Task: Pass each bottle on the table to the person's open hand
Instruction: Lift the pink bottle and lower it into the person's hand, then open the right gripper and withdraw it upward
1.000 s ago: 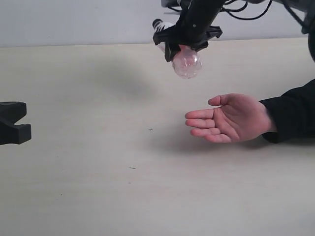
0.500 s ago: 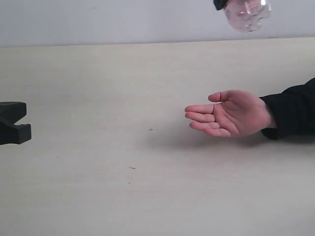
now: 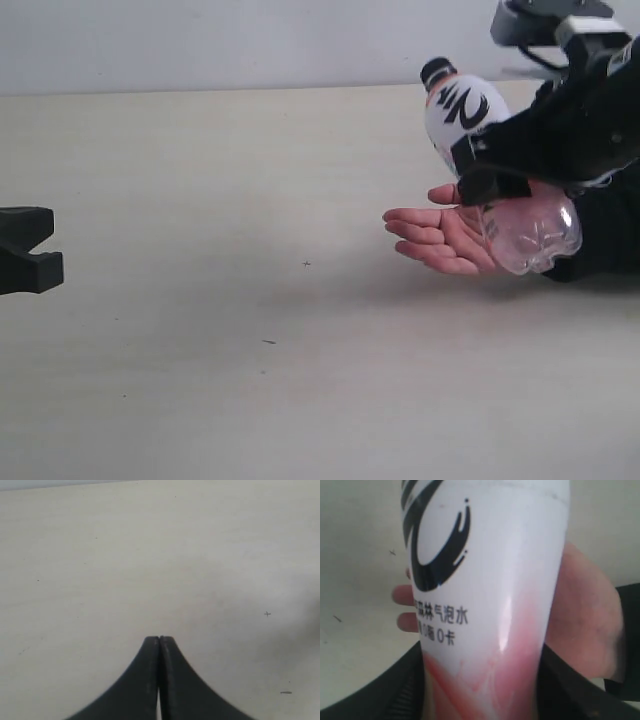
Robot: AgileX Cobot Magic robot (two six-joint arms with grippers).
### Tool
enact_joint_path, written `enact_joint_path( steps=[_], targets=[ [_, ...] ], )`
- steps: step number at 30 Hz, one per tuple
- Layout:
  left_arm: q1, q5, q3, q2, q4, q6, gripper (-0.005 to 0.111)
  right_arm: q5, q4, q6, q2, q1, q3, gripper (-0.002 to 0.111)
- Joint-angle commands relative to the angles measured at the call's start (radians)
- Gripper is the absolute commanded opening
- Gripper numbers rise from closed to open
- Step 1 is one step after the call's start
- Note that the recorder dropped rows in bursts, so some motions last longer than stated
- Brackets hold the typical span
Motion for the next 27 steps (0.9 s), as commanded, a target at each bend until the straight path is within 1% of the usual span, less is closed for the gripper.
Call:
enact_joint_path(
  steps=[1,13,16,20,23,24,25,26,27],
  targets=[
    [-0.002,-0.008,0.004,-0.007,-0.003,-0.005,0.000,-0.092,0.008,-0.039,0.025,-0.002,0.057,0.000],
    [-0.002,-0.008,0.004,-0.007,-0.003,-0.005,0.000,-0.069,0.015,-0.045,0.080,-0.002,0.057,0.000],
    [-0.002,-0.008,0.004,-0.007,-0.003,-0.005,0.000,0.009,0.023,-0.059,0.080,-0.002,0.057,0.000],
    [-0.002,-0.008,0.004,-0.007,-0.003,-0.005,0.000,-0.007,0.023,-0.059,0.080,-0.002,0.058,0.001],
    [-0.002,-0.008,0.004,-0.007,-0.003,-0.005,0.000,0.000,0.016,-0.059,0.080,-0.002,0.058,0.012],
    [-0.002,-0.008,0.004,-0.007,-0.003,-0.005,0.000,0.000,0.016,-0.059,0.080,-0.002,0.058,0.020],
    [-0.002,-0.008,0.004,-0.007,-0.003,-0.005,0.000,0.002,0.016,-0.059,0.080,-0.002,0.058,0.024],
    [-0.002,-0.008,0.004,-0.007,-0.003,-0.005,0.000,0.008,0.016,-0.059,0.080,-0.002,0.058,0.037],
    [-0.002,-0.008,0.004,-0.007,-0.003,-0.005,0.000,0.008,0.016,-0.059,0.080,-0.002,0.058,0.046]
  ],
)
